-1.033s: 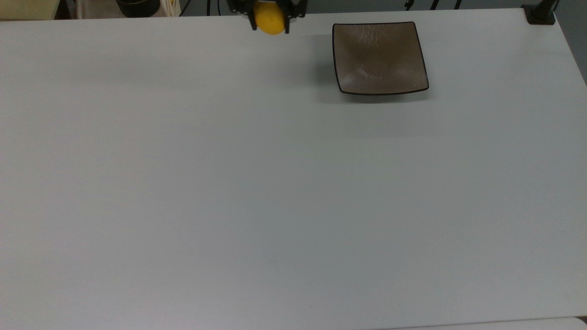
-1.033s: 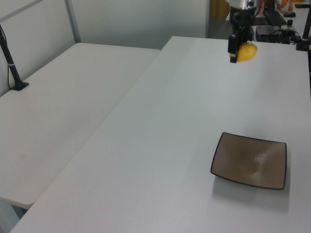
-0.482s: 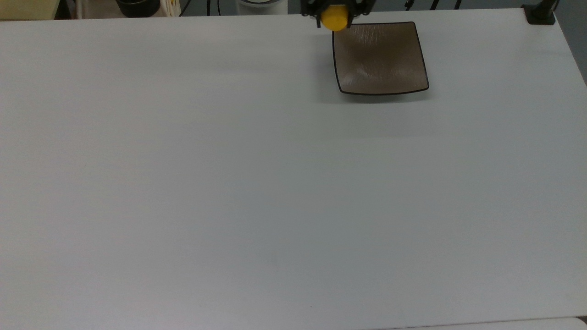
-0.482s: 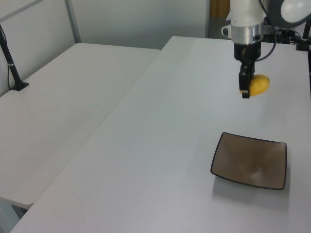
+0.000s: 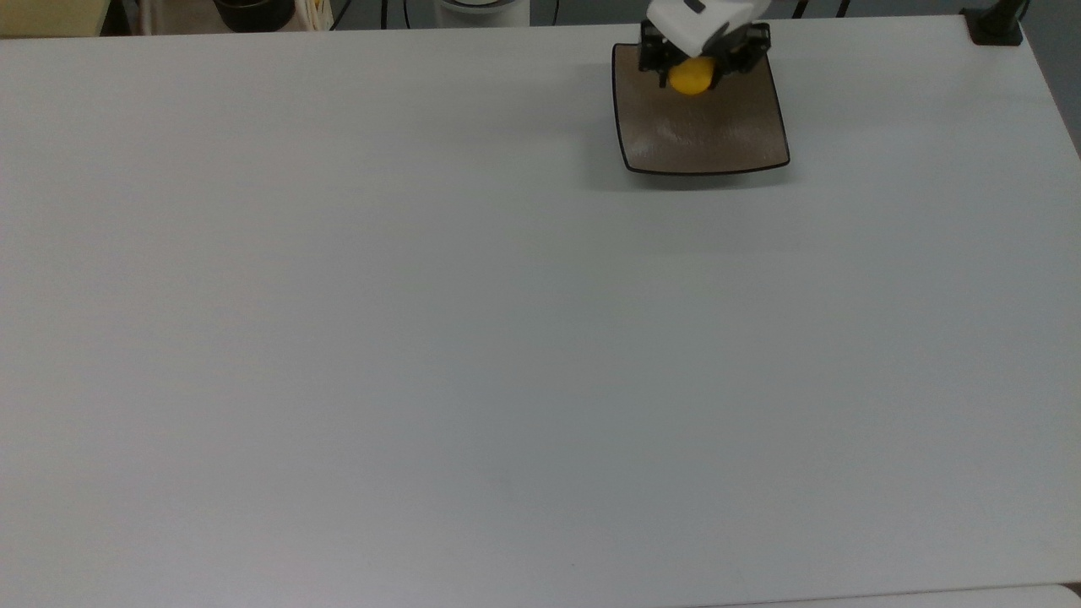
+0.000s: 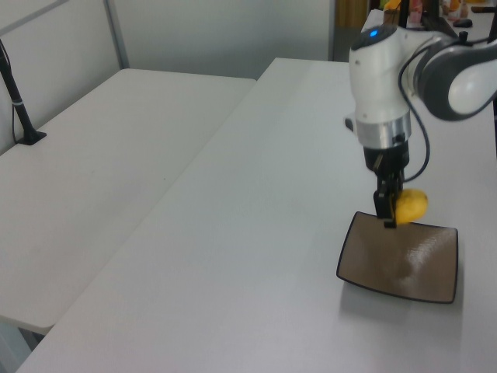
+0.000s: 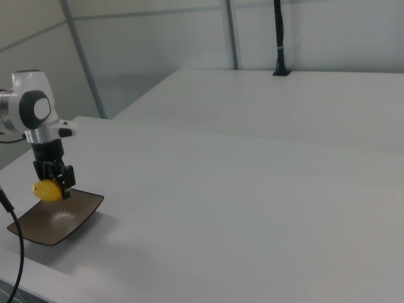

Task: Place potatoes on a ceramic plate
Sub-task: 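Lower the potato onto the plate and open the gripper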

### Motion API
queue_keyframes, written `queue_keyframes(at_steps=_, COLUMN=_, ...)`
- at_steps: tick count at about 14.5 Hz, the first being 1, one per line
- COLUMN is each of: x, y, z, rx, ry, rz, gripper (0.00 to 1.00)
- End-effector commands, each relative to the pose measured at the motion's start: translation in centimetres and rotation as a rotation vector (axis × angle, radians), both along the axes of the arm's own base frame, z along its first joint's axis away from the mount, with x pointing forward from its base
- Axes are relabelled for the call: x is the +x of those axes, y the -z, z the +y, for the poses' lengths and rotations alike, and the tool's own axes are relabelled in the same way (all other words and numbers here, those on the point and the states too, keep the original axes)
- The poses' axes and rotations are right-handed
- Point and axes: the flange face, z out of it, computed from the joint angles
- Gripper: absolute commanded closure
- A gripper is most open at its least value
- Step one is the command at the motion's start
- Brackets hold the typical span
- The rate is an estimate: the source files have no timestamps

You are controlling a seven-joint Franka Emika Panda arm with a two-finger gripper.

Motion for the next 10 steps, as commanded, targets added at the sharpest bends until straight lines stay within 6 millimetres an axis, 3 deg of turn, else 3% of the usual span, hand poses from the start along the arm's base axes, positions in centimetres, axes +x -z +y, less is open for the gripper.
queue_keyframes(at_steps=1, x=-0.5, y=3.6, z=1.6, rx=0.017, ry=0.011, rz=0.001, gripper=0.84)
queue_keyframes(at_steps=4, x=-1.0, y=5.3, z=2.2, rx=0.014, ry=-0.001, rz=0.009, gripper=0.78)
queue_keyframes(at_steps=5, x=-1.0, y=5.6, z=2.3, rx=0.01, ry=-0.005, rz=0.013, gripper=0.7)
queue_keyframes(at_steps=6, x=-1.0, y=5.6, z=2.3, rx=0.009, ry=-0.006, rz=0.012, gripper=0.48)
queue_keyframes(at_steps=7, x=-0.9, y=5.4, z=2.2, rx=0.009, ry=-0.004, rz=0.011, gripper=0.11)
queue_keyframes(at_steps=8, x=-1.0, y=5.2, z=2.2, rx=0.008, ry=-0.005, rz=0.012, gripper=0.0)
queue_keyframes(at_steps=10, x=-1.0, y=4.8, z=2.2, rx=0.007, ry=-0.007, rz=0.007, gripper=0.0)
